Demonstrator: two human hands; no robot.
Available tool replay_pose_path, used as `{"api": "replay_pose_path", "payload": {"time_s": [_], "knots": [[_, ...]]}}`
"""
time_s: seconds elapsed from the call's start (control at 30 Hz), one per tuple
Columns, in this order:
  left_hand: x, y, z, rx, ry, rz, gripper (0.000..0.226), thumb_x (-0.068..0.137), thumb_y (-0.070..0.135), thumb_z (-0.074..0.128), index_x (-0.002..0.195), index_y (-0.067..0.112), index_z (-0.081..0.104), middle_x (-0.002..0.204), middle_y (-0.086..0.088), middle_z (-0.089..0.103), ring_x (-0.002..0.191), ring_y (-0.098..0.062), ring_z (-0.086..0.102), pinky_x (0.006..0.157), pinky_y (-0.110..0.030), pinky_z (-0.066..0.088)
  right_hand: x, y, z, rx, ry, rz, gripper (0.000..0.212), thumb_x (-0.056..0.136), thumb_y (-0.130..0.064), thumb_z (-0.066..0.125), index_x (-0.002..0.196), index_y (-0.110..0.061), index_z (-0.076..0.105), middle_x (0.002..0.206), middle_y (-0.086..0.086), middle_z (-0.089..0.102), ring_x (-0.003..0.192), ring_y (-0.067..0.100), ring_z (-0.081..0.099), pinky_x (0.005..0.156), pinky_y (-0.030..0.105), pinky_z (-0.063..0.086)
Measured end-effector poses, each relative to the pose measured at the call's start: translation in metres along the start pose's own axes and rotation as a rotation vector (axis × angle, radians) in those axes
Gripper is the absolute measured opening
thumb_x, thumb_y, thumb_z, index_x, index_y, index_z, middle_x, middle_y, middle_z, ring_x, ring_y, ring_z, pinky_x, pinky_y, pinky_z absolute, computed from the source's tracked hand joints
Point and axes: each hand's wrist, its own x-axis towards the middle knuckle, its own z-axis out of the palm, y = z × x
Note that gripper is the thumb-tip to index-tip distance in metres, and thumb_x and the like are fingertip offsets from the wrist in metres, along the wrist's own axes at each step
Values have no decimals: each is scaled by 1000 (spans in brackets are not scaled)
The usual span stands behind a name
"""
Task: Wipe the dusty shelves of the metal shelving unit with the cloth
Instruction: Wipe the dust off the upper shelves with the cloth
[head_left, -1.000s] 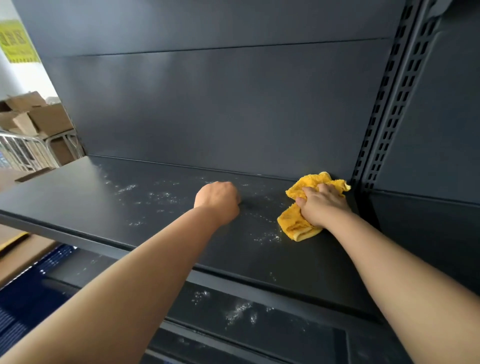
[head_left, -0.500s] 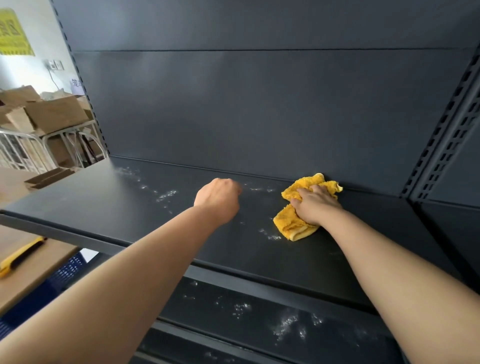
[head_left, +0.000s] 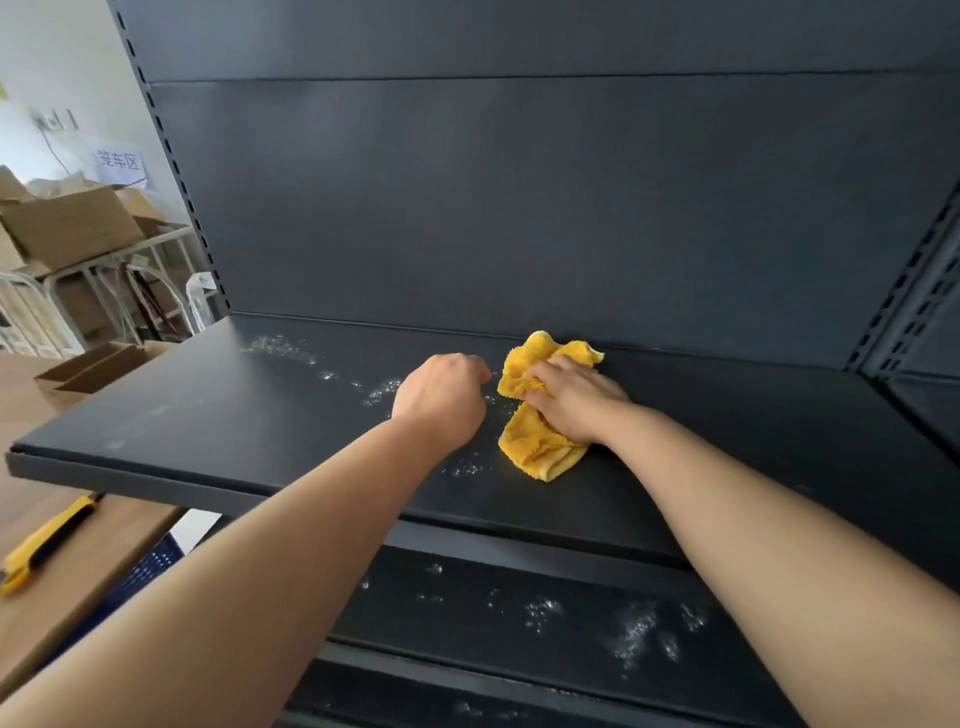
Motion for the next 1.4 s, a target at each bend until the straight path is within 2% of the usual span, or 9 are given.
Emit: {"api": "replay_pose_path", "payload": {"time_s": [0.2,0.4,0.53,0.6,0.73,0.87,1.07,1.2,1.4], "knots": [[0,37,6,-2,-18,80,44,87,3,46,123,21,61,114,-2,65,101,-25,61,68,-32,48,-32,22,-4,-10,-6,35,44,100,-48,30,141,-35,34,153,-6,26,137,23,34,98,45,39],[-13,85,17,-48,-88,111,47,84,-1,41,122,17,62,119,-6,63,104,-30,60,80,-36,53,-75,77,-16,-17,14,136,44,101,-44,29,143,-33,32,155,-4,24,138,24,33,98,45,39],[-23,113,31,-59,-103,108,28,77,-5,42,95,11,57,99,-10,60,83,-27,48,75,-36,50,-111,123,-24,-3,29,227,44,101,-45,28,143,-33,31,153,-6,24,137,22,34,97,43,39],[-29,127,34,-73,-90,98,36,77,-5,42,105,6,62,106,-11,65,86,-30,53,77,-37,51,-130,142,-28,3,37,265,43,101,-45,28,142,-32,32,152,-6,26,135,22,36,95,43,41],[-43,146,36,-38,-82,106,37,79,-6,42,106,9,62,114,-12,65,96,-32,60,81,-40,54,-163,169,-30,12,69,315,40,101,-45,25,137,-32,35,148,-6,30,129,21,41,86,39,42],[-59,147,34,13,-91,126,49,85,-1,43,124,22,62,121,-6,63,108,-29,59,84,-34,51,-190,181,-26,6,119,348,40,101,-45,25,137,-32,37,147,-4,33,126,23,43,85,39,43],[-80,131,30,73,-56,108,52,85,1,41,126,26,60,121,-10,61,104,-31,60,78,-35,51,-217,180,-18,-13,194,395,43,101,-46,24,139,-31,37,147,-1,34,125,27,44,88,42,47],[-86,119,25,72,-43,90,56,82,-2,40,128,24,59,122,-11,60,100,-33,61,72,-33,48,-220,167,-19,-14,183,424,44,101,-43,26,141,-28,35,149,1,32,131,29,39,98,48,44],[-86,96,10,59,-18,102,55,83,-4,39,130,19,56,121,-10,62,102,-32,60,69,-31,44,-200,111,-10,-25,191,360,44,101,-42,24,139,-25,38,147,2,33,133,26,33,98,41,38]]}}
